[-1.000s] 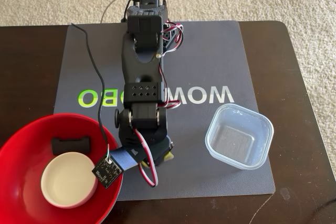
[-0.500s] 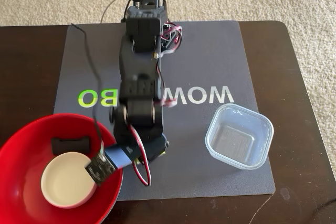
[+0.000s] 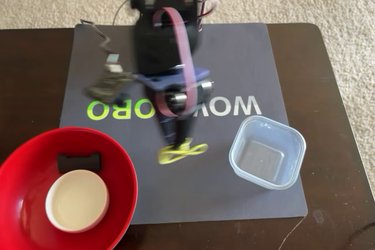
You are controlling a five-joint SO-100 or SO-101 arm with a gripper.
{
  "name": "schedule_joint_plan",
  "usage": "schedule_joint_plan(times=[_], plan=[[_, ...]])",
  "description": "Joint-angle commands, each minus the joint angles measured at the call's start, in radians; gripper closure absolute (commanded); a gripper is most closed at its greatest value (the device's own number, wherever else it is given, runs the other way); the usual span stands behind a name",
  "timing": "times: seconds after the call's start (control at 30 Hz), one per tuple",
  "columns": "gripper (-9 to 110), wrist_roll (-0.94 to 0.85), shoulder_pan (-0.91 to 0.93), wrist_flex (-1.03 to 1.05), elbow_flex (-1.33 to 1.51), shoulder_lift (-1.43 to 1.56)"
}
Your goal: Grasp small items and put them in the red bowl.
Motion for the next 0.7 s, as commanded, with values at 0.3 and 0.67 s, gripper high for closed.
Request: schedule_joint_plan(times=[0.3,0.67], plan=[[73,0.064,0.290,0.006,-0.379,-0.351],[68,0.147,0.270,0.014,-0.189,-0.250]])
